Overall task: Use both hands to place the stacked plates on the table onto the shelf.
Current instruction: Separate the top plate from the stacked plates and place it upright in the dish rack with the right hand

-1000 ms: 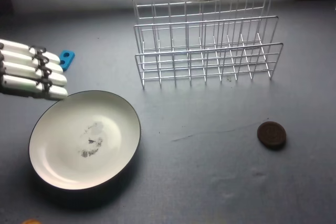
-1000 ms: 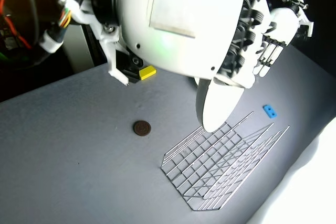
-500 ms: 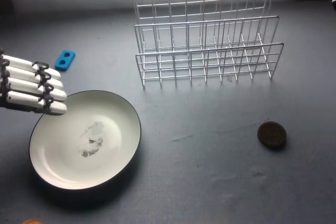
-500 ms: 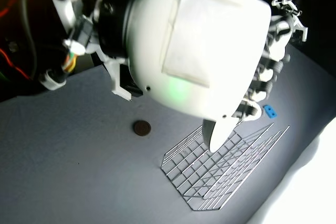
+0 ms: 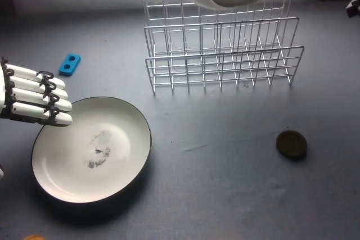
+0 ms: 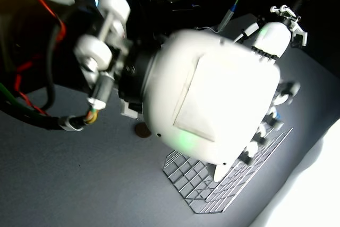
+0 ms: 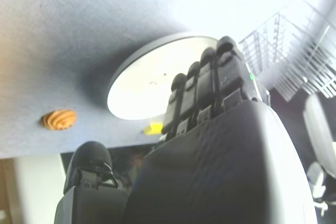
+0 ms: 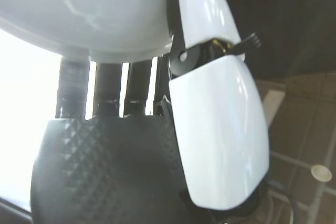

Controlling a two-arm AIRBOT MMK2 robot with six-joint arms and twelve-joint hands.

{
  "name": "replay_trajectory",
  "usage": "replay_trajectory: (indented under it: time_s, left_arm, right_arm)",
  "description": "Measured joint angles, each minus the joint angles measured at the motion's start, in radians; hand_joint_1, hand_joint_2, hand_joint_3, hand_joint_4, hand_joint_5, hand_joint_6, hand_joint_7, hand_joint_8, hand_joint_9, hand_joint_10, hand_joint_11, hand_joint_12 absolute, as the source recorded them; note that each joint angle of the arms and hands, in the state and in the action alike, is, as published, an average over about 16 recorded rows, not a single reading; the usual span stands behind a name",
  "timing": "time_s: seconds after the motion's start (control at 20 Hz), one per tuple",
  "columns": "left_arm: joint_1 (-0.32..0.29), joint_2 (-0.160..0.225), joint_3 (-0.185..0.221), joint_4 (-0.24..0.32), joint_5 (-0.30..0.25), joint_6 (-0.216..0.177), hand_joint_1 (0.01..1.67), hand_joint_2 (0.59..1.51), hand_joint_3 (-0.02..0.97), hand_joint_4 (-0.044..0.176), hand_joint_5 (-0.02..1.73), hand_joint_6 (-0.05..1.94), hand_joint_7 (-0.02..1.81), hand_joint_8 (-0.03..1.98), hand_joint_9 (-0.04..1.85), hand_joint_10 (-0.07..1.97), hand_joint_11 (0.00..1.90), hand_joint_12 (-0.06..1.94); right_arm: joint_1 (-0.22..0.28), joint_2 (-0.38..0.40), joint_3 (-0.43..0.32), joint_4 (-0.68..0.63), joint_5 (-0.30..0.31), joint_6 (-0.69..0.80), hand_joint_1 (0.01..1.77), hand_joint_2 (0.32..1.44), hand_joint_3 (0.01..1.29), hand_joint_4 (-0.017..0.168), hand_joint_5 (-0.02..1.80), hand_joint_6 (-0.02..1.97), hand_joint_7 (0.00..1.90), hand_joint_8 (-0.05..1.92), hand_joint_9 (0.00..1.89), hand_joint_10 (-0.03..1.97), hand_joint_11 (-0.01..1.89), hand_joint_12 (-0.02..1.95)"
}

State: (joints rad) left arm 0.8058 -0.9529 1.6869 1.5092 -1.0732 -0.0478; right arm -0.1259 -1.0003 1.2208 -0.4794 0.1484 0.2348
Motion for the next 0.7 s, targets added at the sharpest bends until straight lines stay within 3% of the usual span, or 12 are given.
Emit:
replay_trajectory:
  time_s: [0.7]
  left_arm:
    - [0.026, -0.022, 0.015, -0.008, 0.045, 0.015, 0.02, 1.132, 0.015, 0.003, 0.02, 0.01, 0.02, -0.01, 0.02, 0.01, 0.02, 0.01]
  right_arm:
    - [-0.071, -0.061, 0.083, 0.105, -0.022, 0.001, 1.37, 1.02, 0.01, -0.008, 0.89, 0.97, 1.02, 0.85, 0.98, 1.11, 0.88, 1.21]
